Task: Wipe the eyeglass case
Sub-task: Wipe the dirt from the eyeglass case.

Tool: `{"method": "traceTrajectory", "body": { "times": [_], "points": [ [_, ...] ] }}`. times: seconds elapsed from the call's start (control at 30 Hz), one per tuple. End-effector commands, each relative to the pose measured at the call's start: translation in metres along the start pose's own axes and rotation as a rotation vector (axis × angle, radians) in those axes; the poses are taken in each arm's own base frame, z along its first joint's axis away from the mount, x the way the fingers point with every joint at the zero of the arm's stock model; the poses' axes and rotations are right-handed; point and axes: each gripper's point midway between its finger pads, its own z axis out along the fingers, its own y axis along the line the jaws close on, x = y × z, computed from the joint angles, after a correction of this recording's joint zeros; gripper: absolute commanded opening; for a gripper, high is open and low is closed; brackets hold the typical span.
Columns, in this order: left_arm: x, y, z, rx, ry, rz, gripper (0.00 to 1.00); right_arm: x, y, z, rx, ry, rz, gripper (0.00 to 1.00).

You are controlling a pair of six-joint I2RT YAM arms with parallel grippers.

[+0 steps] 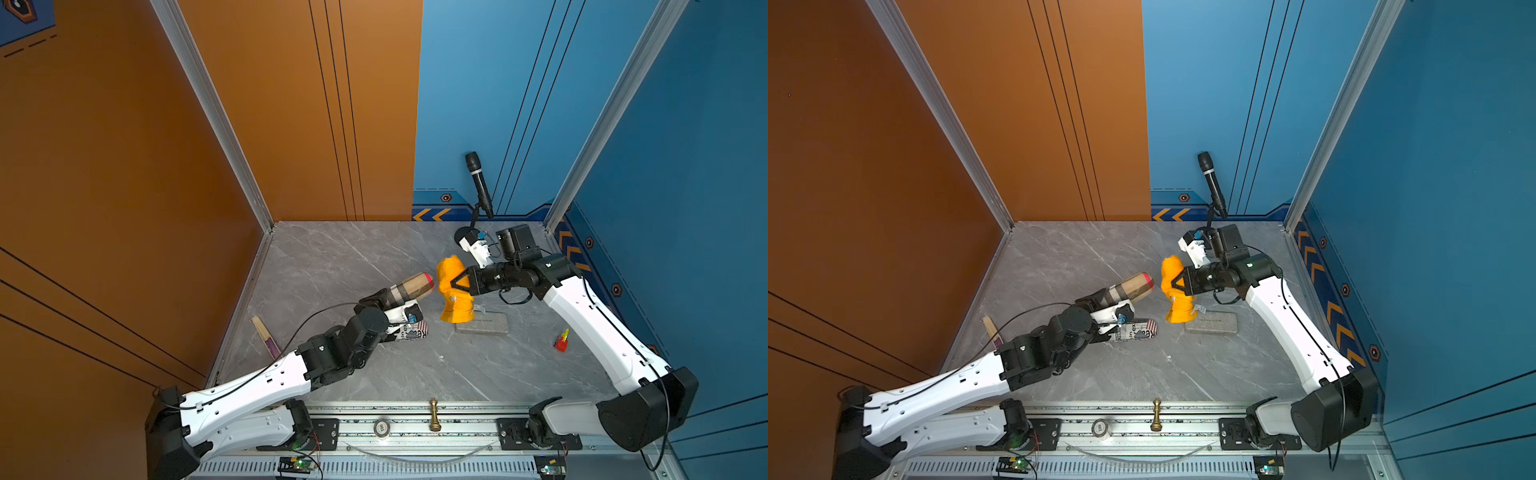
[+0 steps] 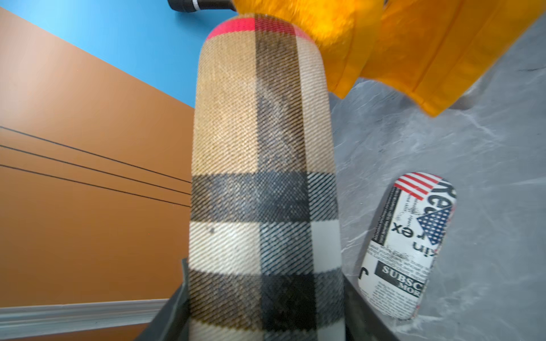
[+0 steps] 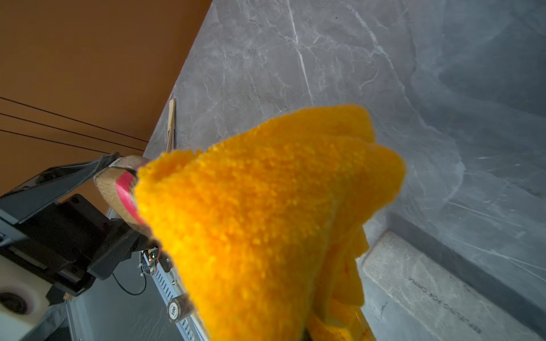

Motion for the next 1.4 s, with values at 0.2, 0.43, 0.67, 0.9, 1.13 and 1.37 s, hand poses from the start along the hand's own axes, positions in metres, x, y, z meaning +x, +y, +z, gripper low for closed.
{"method": "traceTrajectory", "body": {
  "times": [0.2, 0.43, 0.67, 0.9, 1.13, 1.37],
  "points": [
    [-0.019, -0.036, -0.013, 0.258, -0.017, -0.038, 0.37, -0.024, 0.045, 0.013, -0.172, -0.079, -0.025, 0.0],
    [-0.012, -0.041, -0.015, 0.282, 0.007, -0.094, 0.36, -0.033, 0.027, 0.011, -0.09, -0.095, 0.014, 0.0],
    [0.0, -0.015, -0.005, 0.232, 0.012, -0.227, 0.37, -0.026, 0.025, 0.011, -0.067, -0.082, 0.033, 0.0],
    [-0.008, -0.021, 0.002, 0.287, 0.004, -0.244, 0.37, -0.015, 0.046, 0.028, -0.107, -0.048, 0.022, 0.0],
    [-0.014, -0.048, -0.002, 0.377, 0.009, -0.221, 0.37, -0.029, 0.041, 0.029, -0.078, -0.073, 0.004, 0.0],
    [-0.013, -0.045, 0.002, 0.359, 0.013, -0.252, 0.36, -0.026, 0.047, 0.042, -0.101, -0.041, 0.011, 0.0]
  ]
}}
